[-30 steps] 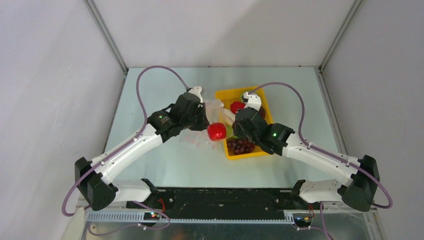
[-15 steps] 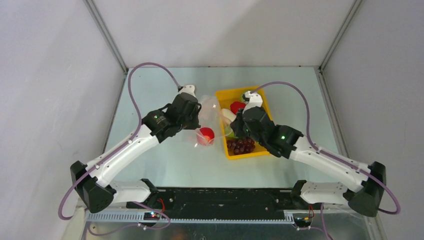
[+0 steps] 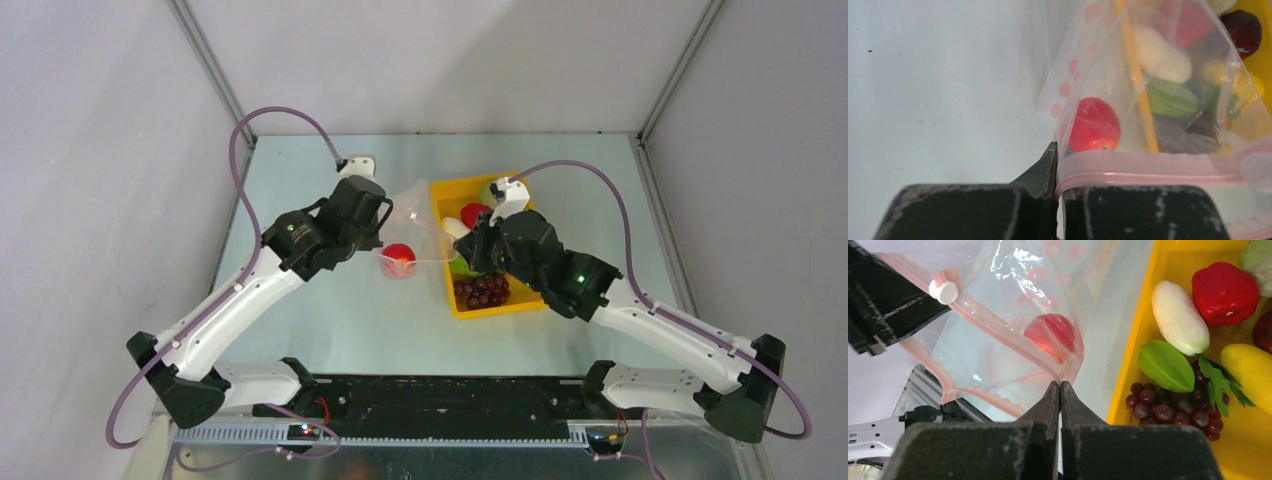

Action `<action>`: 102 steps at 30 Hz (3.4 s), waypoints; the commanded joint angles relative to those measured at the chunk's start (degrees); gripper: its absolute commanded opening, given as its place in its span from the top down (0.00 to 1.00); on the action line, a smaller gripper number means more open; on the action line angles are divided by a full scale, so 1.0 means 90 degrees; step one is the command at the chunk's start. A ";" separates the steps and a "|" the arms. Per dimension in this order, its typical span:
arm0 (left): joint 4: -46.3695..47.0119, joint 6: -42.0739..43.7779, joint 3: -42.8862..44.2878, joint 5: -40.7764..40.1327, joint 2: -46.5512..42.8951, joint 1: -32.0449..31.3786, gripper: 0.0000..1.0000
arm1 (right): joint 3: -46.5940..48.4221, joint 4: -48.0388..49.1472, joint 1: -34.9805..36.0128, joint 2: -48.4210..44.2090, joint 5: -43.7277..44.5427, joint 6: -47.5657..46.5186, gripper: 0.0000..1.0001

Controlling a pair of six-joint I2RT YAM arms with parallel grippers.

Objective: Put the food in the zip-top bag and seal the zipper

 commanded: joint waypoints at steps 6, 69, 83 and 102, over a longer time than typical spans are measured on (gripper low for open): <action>0.0395 0.0608 -0.0076 0.1242 0.0265 0.0047 0.94 | 0.0062 -0.0043 -0.0617 0.0644 -0.0899 0.0794 1.00; 0.0151 0.0472 -0.0205 0.1018 -0.0024 -0.0599 0.55 | 0.0064 0.0247 -0.1110 0.1212 -0.1801 0.0857 1.00; 0.0050 0.0439 -0.0246 0.0515 -0.0259 -0.0632 1.00 | 0.0061 -0.0234 -0.1192 0.1211 -0.1323 0.0778 1.00; 0.1233 0.0238 -0.0366 0.0546 0.0167 -0.0489 1.00 | -0.0531 0.0159 -0.0455 -0.0302 -0.1090 -0.2035 0.03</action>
